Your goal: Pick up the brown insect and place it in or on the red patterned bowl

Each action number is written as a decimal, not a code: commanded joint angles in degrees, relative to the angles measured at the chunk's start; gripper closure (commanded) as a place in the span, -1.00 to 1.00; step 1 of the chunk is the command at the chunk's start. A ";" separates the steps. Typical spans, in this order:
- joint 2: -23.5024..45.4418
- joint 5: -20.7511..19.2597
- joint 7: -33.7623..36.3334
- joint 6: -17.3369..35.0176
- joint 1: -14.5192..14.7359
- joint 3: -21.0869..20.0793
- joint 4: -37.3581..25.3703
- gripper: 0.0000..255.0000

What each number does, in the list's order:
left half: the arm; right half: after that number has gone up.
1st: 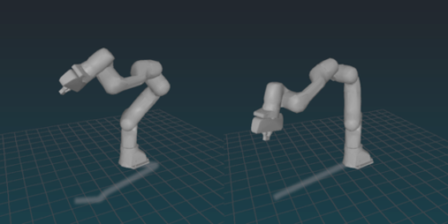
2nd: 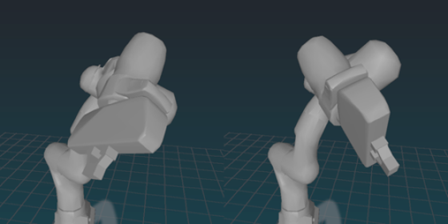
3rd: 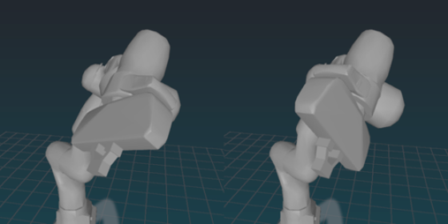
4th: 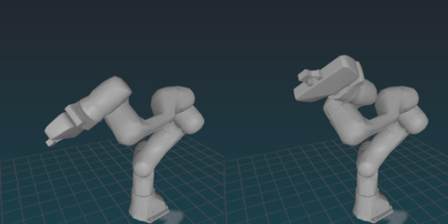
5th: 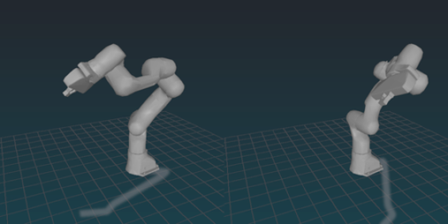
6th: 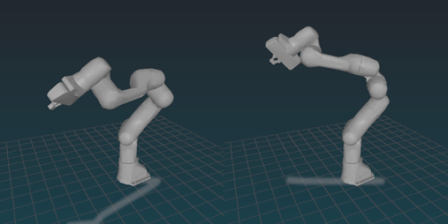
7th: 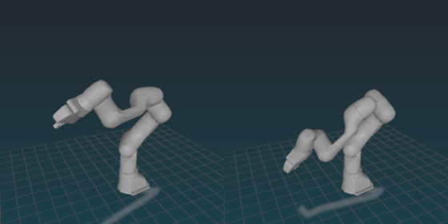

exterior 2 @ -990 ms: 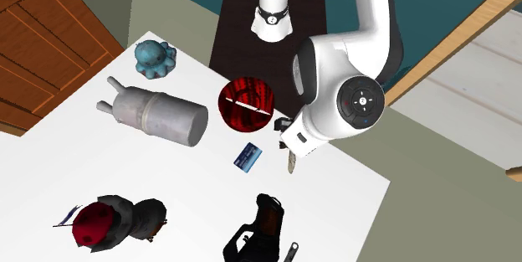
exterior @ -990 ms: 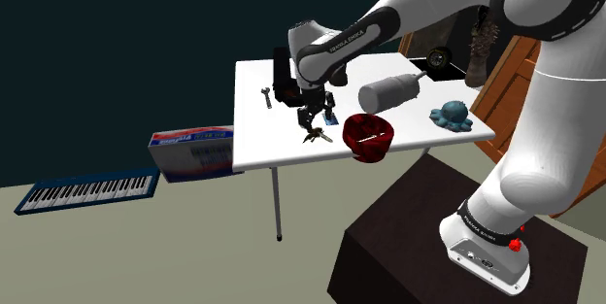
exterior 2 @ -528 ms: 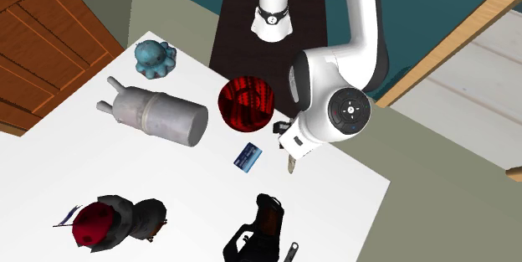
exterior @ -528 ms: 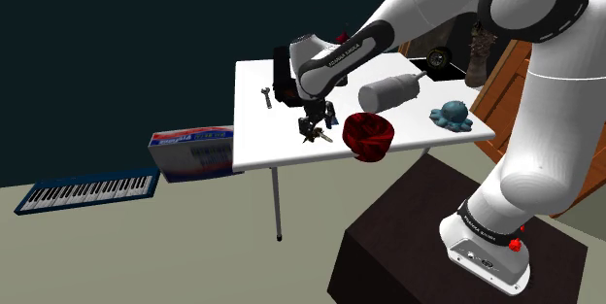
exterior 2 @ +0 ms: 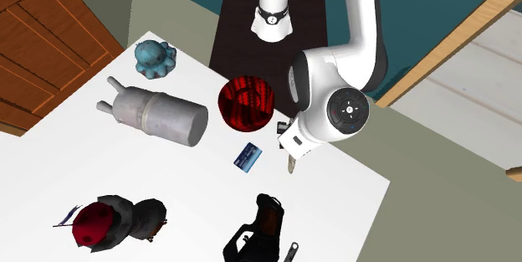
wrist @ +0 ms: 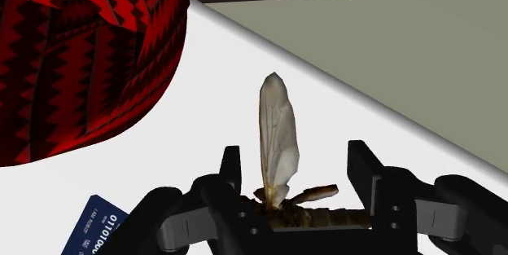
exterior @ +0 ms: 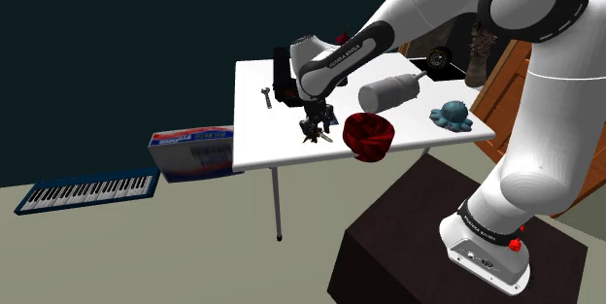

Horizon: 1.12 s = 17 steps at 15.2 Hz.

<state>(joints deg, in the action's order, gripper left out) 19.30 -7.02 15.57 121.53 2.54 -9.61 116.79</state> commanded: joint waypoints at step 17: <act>-3.87 0.99 -0.83 -5.16 -0.23 -0.35 -1.38 1.00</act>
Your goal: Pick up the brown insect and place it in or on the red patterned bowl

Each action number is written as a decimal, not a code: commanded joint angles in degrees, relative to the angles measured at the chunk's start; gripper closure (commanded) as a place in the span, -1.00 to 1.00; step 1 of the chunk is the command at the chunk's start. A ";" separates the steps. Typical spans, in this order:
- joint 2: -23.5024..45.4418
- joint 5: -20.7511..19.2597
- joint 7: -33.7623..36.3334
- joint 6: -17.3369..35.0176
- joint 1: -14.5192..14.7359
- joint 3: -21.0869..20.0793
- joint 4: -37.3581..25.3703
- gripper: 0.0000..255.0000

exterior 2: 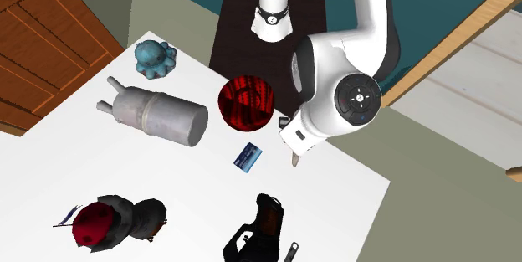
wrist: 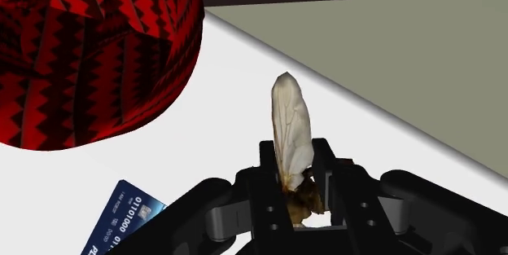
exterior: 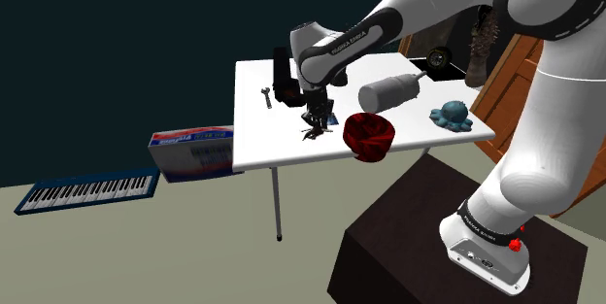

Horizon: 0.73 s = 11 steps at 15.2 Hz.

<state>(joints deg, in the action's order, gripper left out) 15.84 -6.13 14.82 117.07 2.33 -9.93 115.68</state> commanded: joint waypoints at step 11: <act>-4.74 1.19 -1.07 -8.13 -0.19 -0.32 -3.49 1.00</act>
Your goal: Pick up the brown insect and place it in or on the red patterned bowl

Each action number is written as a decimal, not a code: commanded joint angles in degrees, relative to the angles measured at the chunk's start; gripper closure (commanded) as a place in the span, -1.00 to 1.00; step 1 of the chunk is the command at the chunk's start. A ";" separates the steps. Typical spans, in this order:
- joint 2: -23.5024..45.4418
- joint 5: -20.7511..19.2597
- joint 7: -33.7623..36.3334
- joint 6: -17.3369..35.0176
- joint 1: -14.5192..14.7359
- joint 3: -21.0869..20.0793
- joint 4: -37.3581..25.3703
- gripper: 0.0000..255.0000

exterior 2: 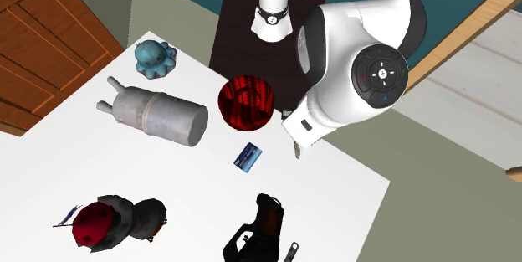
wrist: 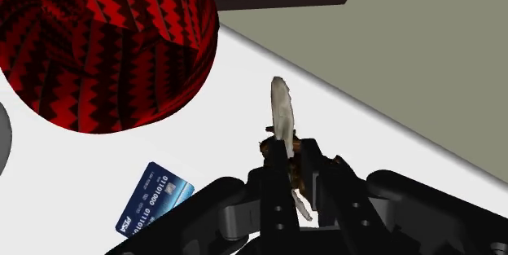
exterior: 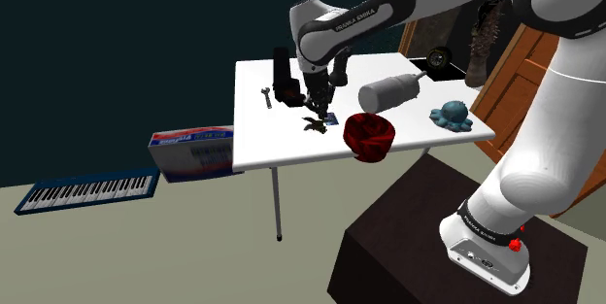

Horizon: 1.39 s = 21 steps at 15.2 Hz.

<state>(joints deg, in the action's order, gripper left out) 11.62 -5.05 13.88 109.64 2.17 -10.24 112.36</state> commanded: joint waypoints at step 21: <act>3.10 -32.67 29.61 11.51 11.10 1.01 7.45 -1.00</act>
